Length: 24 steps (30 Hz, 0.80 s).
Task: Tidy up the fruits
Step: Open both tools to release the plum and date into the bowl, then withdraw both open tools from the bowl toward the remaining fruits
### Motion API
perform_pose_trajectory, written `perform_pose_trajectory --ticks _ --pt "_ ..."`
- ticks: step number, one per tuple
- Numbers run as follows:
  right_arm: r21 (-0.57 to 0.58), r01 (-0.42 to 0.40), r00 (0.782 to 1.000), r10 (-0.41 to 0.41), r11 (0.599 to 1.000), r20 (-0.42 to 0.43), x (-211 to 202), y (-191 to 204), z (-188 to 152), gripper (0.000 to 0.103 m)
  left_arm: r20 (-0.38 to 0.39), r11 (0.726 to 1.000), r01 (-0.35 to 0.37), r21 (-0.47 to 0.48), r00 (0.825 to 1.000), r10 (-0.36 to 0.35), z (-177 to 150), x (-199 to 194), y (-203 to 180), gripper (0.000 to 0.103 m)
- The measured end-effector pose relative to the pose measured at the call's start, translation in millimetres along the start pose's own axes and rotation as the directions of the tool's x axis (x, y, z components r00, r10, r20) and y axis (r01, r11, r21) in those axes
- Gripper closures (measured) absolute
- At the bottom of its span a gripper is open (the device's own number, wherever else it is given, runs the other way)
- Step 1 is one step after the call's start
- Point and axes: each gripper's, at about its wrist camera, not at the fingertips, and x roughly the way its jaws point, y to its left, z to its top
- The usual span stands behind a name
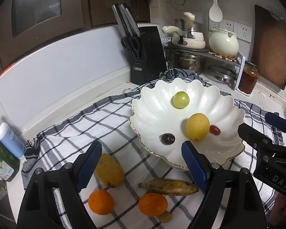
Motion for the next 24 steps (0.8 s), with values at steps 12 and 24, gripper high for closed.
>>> perform_pose_trajectory --ticks 12,24 --pt "0.015 -0.019 1.000 0.019 1.000 0.011 -17.4 8.3 -6.9 0.021 0.016 1.000 -0.013 -0.016 1.000 0.013 -9.5 -22.4 8.9 0.014" --pt "0.005 -0.022 1.000 0.022 1.000 0.003 -23.9 19.3 -23.2 0.021 -0.007 0.999 -0.020 -0.030 1.000 0.019 -29.3 -27.9 18.0 0.014"
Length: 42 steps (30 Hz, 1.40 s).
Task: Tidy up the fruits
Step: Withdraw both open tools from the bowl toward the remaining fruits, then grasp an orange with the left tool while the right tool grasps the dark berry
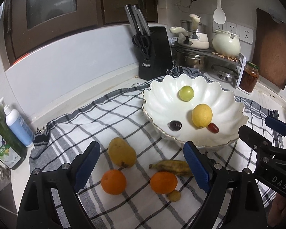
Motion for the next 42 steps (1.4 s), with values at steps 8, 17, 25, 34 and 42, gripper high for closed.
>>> perform_pose_trajectory --ticks 8,17,25,34,42 --pt "0.009 -0.002 1.000 0.002 1.000 -0.027 1.1 -1.2 -14.5 0.021 -0.027 1.000 0.017 0.004 1.000 -0.016 -14.4 4.5 -2.6 0.014" --pt "0.025 0.014 0.998 -0.012 1.000 -0.056 7.4 -6.8 -32.3 0.021 -0.062 0.999 0.050 0.017 0.997 -0.049 -30.7 16.3 -10.9 0.014" --pt "0.030 0.026 0.995 -0.023 0.999 -0.093 17.8 -9.1 -49.6 0.021 -0.109 0.997 0.069 0.020 0.992 -0.067 -46.4 33.7 -16.1 0.016" --pt "0.032 0.032 0.993 -0.028 0.999 -0.115 27.0 -12.8 -55.9 0.021 -0.140 0.997 0.075 0.033 0.988 -0.069 -55.1 49.4 -22.9 0.023" --pt "0.028 0.031 0.990 -0.026 0.999 -0.136 35.6 -10.7 -60.7 0.021 -0.177 0.996 0.086 0.033 0.981 -0.079 -61.5 65.0 -24.1 0.038"
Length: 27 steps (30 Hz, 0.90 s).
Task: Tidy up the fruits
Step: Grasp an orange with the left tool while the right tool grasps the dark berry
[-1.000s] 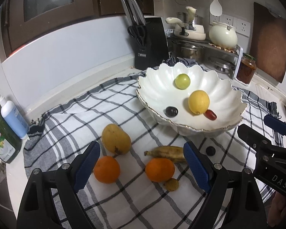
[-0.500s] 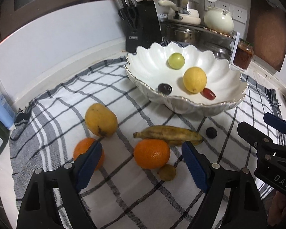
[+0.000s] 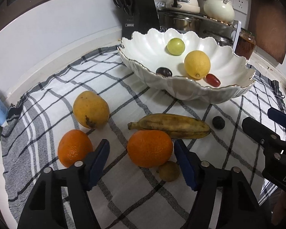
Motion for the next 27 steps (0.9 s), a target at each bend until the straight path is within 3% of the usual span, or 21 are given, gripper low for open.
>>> perform_pose_trajectory --ticks 9,23,27 --pt "0.002 -0.004 1.000 0.004 1.000 -0.017 7.1 -0.5 -2.2 0.021 -0.022 0.999 0.052 -0.005 0.998 -0.053 -2.9 10.5 -2.4 0.057" --pt "-0.033 -0.036 0.999 0.036 0.999 -0.027 21.7 10.5 0.3 0.022 0.035 0.999 -0.001 -0.051 0.999 0.003 -1.4 -13.7 18.0 0.058" --pt "-0.054 -0.045 0.999 0.043 0.998 -0.029 29.4 16.6 2.7 0.029 0.044 0.998 -0.007 -0.063 0.999 0.009 -1.2 -16.7 24.3 0.058"
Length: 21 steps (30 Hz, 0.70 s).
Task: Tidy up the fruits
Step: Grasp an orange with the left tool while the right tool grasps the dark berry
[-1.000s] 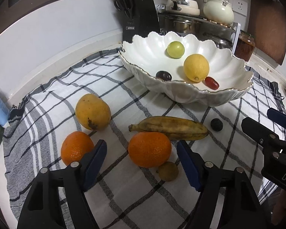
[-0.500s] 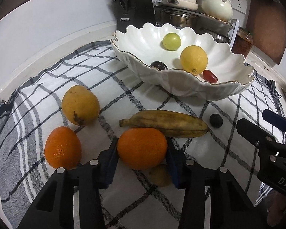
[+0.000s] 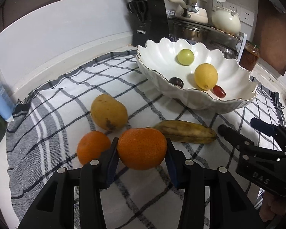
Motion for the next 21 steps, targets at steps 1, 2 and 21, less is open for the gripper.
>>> perform_pose_trajectory --ticks 1,2,21 --pt "-0.004 -0.005 1.000 0.005 1.000 -0.003 2.2 1.2 0.8 0.033 -0.001 1.000 0.001 -0.003 1.000 -0.001 0.2 0.8 0.8 0.058" --pt "-0.010 -0.010 1.000 0.010 1.000 -0.009 5.5 2.9 1.9 0.036 -0.003 1.000 0.001 -0.008 1.000 -0.001 0.2 1.6 2.1 0.058" --pt "-0.043 -0.067 0.997 0.065 0.997 -0.045 20.5 16.4 0.3 0.081 -0.008 0.999 0.011 -0.031 1.000 -0.012 -0.2 1.2 7.7 0.059"
